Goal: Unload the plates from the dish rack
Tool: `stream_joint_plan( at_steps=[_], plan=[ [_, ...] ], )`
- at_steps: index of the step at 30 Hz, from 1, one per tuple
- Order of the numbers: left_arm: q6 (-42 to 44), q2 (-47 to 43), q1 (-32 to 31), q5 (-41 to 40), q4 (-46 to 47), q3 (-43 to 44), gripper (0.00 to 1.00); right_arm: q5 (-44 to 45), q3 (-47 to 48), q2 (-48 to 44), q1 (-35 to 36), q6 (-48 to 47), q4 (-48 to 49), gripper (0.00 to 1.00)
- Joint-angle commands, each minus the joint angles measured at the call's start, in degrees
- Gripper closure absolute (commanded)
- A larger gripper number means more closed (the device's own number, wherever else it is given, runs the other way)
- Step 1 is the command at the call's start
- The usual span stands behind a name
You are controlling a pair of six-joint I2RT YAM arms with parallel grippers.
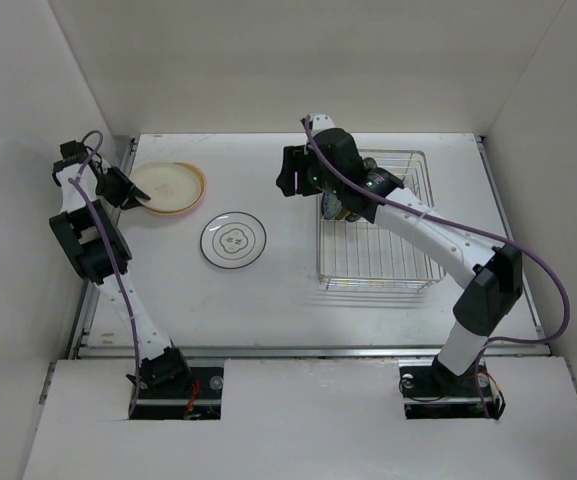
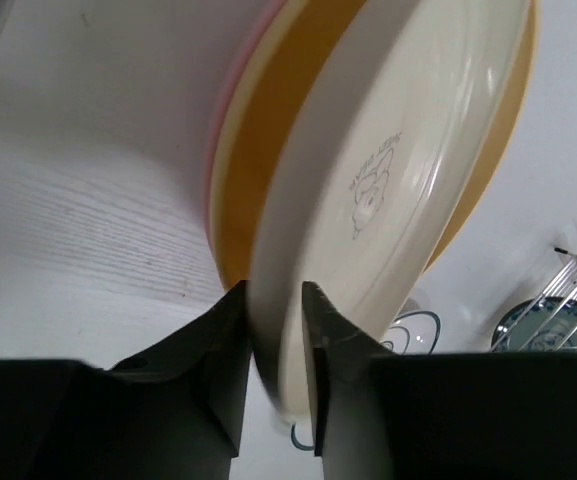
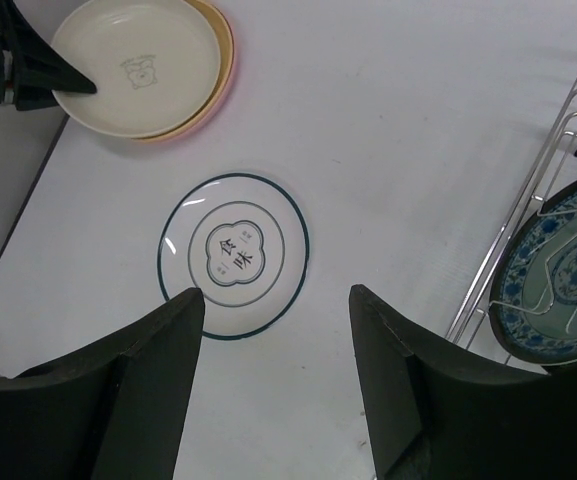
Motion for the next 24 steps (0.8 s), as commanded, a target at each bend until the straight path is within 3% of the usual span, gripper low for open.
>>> stream_joint_plan(
  at_steps=[1,4,9,14,18,24],
  plan=[
    [3.98,0.56,-0.37,-2.64,-4.63,3.14,0.76,1.27,-0.25,-3.57,0.37,-0.12,0.48,0.34],
    [7.42,1.79,-1.25,-6.59,-9.81,3.84,0.53,1.27,-0.25,-3.57,0.37,-0.64,0.48,0.34],
    [14.18,2.32,-5.28,-16.26,-14.31,5.94,0.43,0.65,0.28,-3.57,0.37,-0.65,0.48,0.34],
    [16.92,2.94,-8.28,-28.47,-16.23,8.66,0.41,0.13,-0.24,-4.10,0.37,-0.65,0.48,0.34],
    [16.31,1.10,-8.81,-28.41,-16.24,8.33,0.41,1.61,-0.25,-5.33,0.37,-0.65,-1.18,0.34],
    [15.78,-5.58,-8.81,-25.95,-15.00,5.42,0.41,19.34,4.66,-6.47,-0.94,5.05,-13.89,0.29]
  ],
)
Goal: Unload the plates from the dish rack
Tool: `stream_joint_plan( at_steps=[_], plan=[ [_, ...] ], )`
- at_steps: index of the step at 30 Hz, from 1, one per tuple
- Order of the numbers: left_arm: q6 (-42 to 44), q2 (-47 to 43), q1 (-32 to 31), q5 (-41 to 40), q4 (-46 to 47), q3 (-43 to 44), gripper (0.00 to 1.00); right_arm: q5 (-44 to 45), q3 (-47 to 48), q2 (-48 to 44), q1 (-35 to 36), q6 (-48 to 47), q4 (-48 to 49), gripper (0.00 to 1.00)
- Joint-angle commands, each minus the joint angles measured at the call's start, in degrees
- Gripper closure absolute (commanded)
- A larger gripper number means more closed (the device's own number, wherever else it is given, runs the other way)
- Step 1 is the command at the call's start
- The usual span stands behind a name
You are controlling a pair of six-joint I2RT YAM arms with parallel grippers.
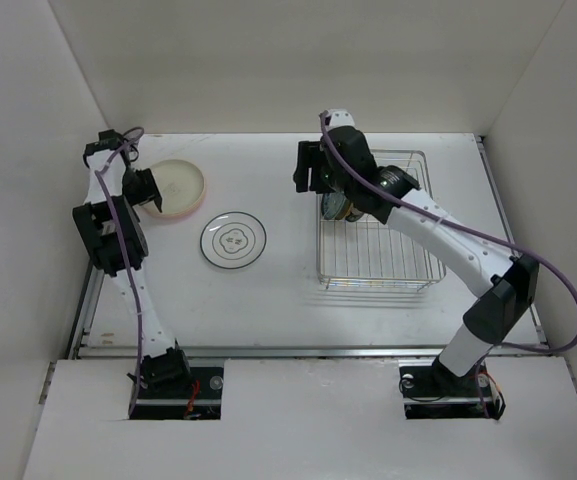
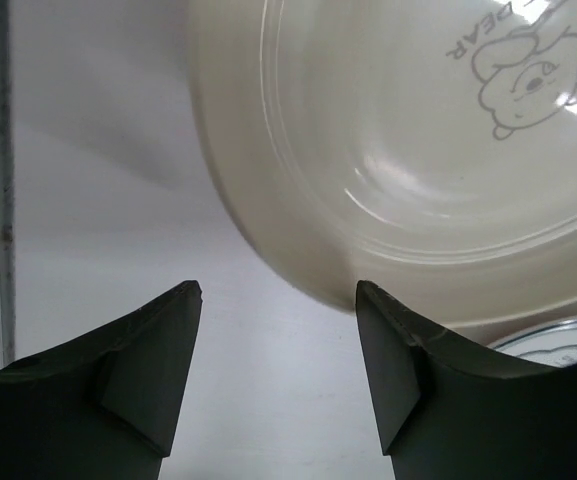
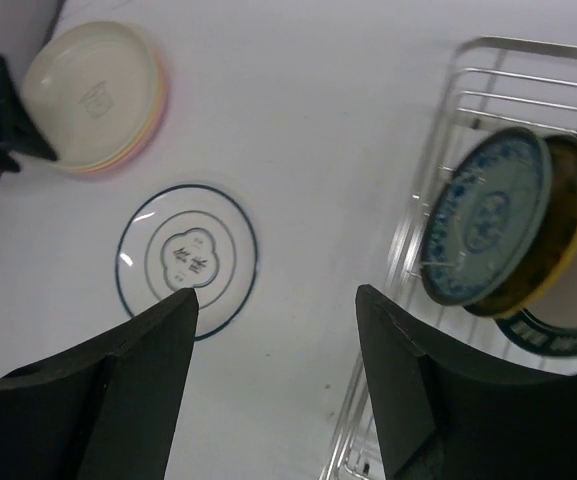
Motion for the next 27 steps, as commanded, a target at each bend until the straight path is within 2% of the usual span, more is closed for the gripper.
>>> stream_joint_plan(
  at_steps=[1,2,6,10,14,17,21,27],
  plan=[
    [0.02,-8.12,0.52,-0.20,-1.61,-0.26,0.39,13.81,4.74,-2.63,-1.50,4.12,-9.72,0.28],
    [0.02,-9.52,0.52,-0.20,-2.13,-0.26,0.39,18.45,4.74,-3.24,-3.07,4.13,-11.31,0.28],
    [-0.51,-13.38,0.52,2.87,-2.67,-0.26,0.39,23.41,4.74,-3.24,-8.17,4.75,-16.94,0.27],
    [-0.51,-16.46,0.52,6.04,-3.80,-0.79,0.39,22.28,2.82,-0.27,-12.22,4.75,-18.27,0.29],
    [-0.51,-19.72,0.52,10.87,-5.91,-1.66,0.39,20.35,2.02,2.72,-15.56,6.15,-15.38,0.29],
    [1.41,-23.67,0.52,14.65,-5.92,-4.64,0.39,14.65,1.49,5.10,-18.20,6.15,-13.18,0.32],
    [5.81,-28.42,0.52,18.08,-6.61,-8.96,0.38,8.66,3.07,10.71,-19.34,6.15,-11.33,0.44],
    [11.00,-32.73,0.00,19.40,-8.91,-13.18,0.37,8.82,3.87,13.37,-19.87,6.15,-11.33,0.72]
  ],
)
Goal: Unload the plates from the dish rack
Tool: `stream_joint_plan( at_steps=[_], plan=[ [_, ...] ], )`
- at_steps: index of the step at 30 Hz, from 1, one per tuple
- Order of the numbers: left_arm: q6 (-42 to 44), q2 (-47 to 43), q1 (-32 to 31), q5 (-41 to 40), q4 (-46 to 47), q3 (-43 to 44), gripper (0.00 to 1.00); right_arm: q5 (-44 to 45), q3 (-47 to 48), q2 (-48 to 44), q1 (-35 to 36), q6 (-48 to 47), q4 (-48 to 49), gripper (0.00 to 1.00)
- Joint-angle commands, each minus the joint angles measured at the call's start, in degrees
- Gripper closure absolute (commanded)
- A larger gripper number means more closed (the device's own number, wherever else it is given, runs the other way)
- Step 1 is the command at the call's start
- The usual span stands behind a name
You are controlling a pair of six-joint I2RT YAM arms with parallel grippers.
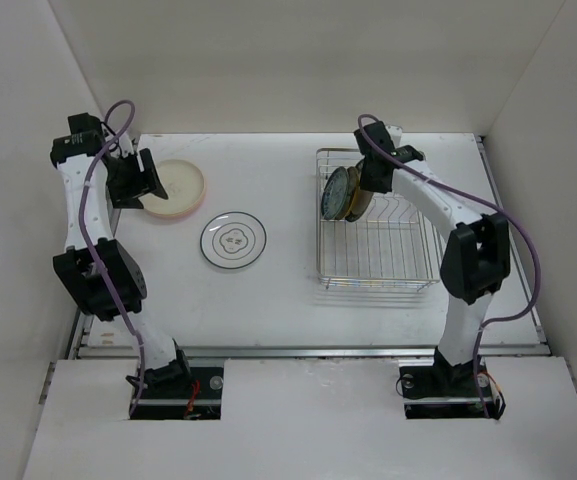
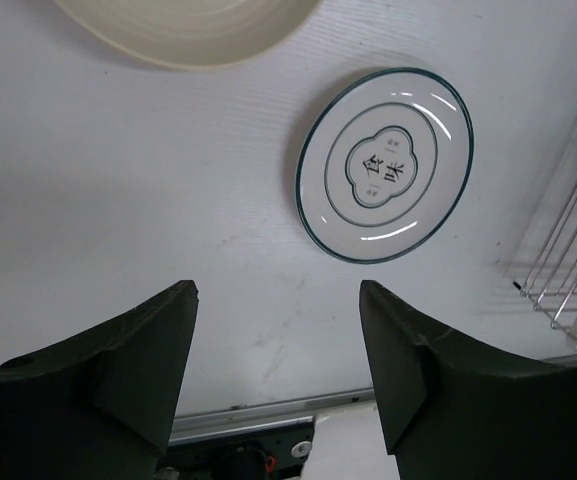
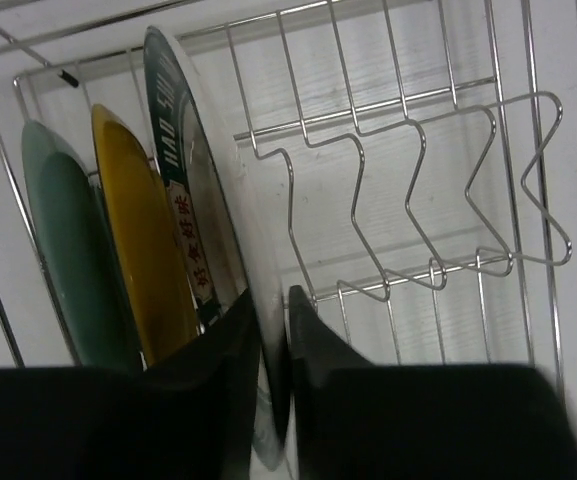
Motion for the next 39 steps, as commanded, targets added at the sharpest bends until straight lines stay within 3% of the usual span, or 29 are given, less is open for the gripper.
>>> stream_joint_plan(
  at_steps=[1,2,4,11,15,18,19,23,24,27,32,34,36,39],
  plan=[
    [4.27,-4.86,-0.29,3.25,-3.07,-2.51,0.37,-0.29,1.85,-1.52,-0.13,0.45,2.40,0.78],
    [4.97,-5.39,-0.29,3.78,-3.59,-2.52,0.37,0.33,1.85,-1.52,-0.13,0.45,1.70,0.91],
    [4.97,-6.27,-0.29,3.78,-3.60,-3.83,0.37,3.05,2.46,-2.91,-0.13,0.45,0.65,1.00],
    [4.97,-9.52,-0.29,6.24,-4.13,-4.36,0.37,16.75,8.25,-10.55,0.39,-2.89,-4.97,1.00],
    [5.67,-10.58,-0.81,10.45,-4.13,-4.89,0.30,24.32,13.54,-15.29,2.93,-4.91,-6.83,1.00],
    [7.69,-11.20,-2.48,13.44,-5.26,-4.89,0.23,23.81,13.55,-19.51,6.80,-6.49,-3.42,1.00],
    [8.22,-11.81,-3.10,14.23,-5.27,-4.89,0.21,22.15,12.50,-20.58,8.03,-8.15,0.95,1.00],
    [9.54,-11.81,-5.73,20.90,-5.27,-5.60,0.17,-0.57,4.16,-22.79,10.32,-9.84,13.10,1.00],
    [10.15,-11.81,-6.26,21.88,-5.27,-5.60,0.15,-11.77,2.23,-22.79,10.32,-9.84,15.56,1.00],
    [10.16,-11.81,-8.46,23.20,-4.75,-6.21,0.15,-29.99,-2.18,-19.46,11.11,-8.17,22.16,1.00],
    [7.70,-13.05,-10.92,20.93,0.16,-9.10,0.14,-46.22,-4.20,-13.48,14.63,-5.01,29.89,1.00],
    [7.70,-13.57,-11.80,17.78,0.71,-9.64,0.14,-53.84,-6.31,-12.85,15.41,-2.03,38.23,1.00],
    [7.70,-13.57,-13.29,16.53,1.32,-11.21,0.14,-57.57,-8.08,-11.46,15.95,0.69,44.46,1.00],
    [8.31,-12.87,-13.82,14.77,1.94,-12.54,0.14,-60.83,-8.08,-9.87,17.27,0.71,45.90,1.00]
  ],
)
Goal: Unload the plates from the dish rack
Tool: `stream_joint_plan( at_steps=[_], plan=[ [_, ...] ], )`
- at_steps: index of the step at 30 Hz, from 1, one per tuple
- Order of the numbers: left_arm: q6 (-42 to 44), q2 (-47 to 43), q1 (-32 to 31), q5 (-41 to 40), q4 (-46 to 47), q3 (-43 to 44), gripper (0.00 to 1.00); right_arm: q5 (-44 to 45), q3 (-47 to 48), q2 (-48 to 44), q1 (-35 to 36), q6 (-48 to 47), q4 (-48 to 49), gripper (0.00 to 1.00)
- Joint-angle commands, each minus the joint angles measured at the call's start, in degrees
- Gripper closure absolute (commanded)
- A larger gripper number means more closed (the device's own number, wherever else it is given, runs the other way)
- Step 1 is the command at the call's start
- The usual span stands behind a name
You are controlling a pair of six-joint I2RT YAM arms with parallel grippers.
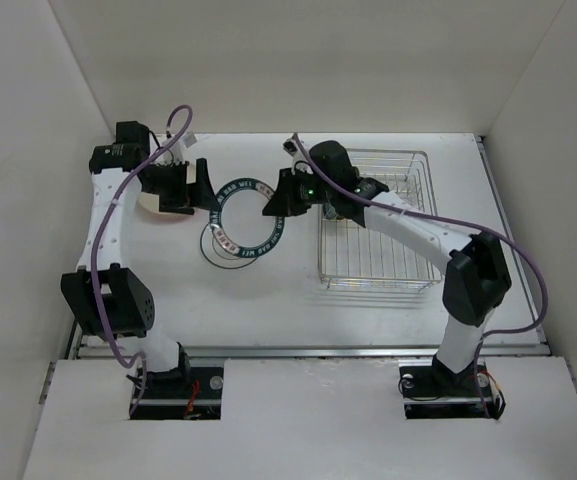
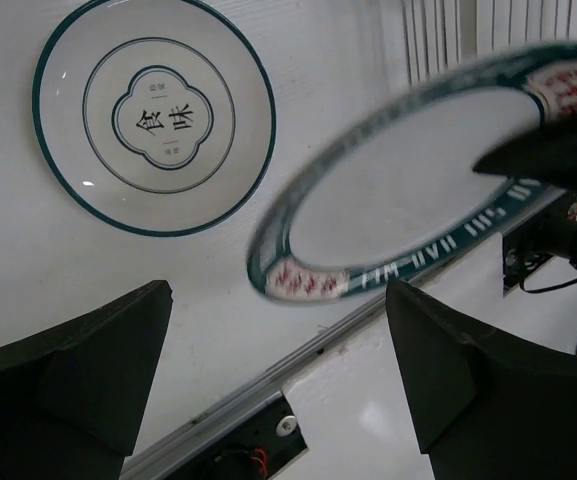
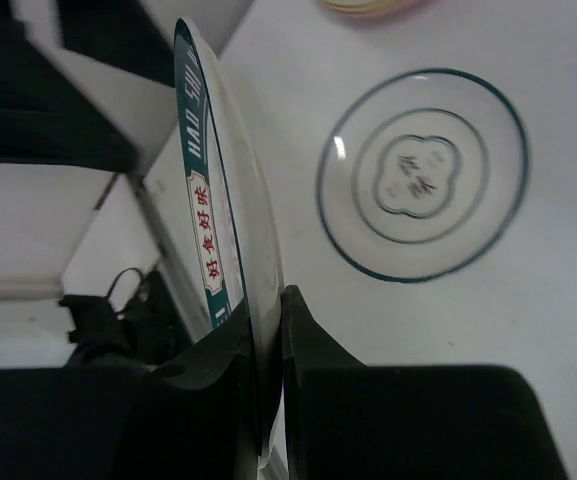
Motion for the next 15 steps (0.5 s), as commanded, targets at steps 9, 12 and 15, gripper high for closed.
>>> stream_joint_plan(
  at_steps=[9,12,15],
  plan=[
    [1.89,-0.45,-1.19,-0.89,0.23,-2.85,0.53,-13.64,2.39,1.32,2.50,5.20,18.86,1.00],
    [1.89,-0.45,-1.19,1.04,-1.35,-2.14,0.94,-13.64,2.39,1.85,2.50,5.20,18.86,1.00],
    [1.89,-0.45,-1.19,2.63,-2.76,-0.82,1.00,-12.42,3.53,3.08,2.50,5.20,18.25,1.00]
  ],
)
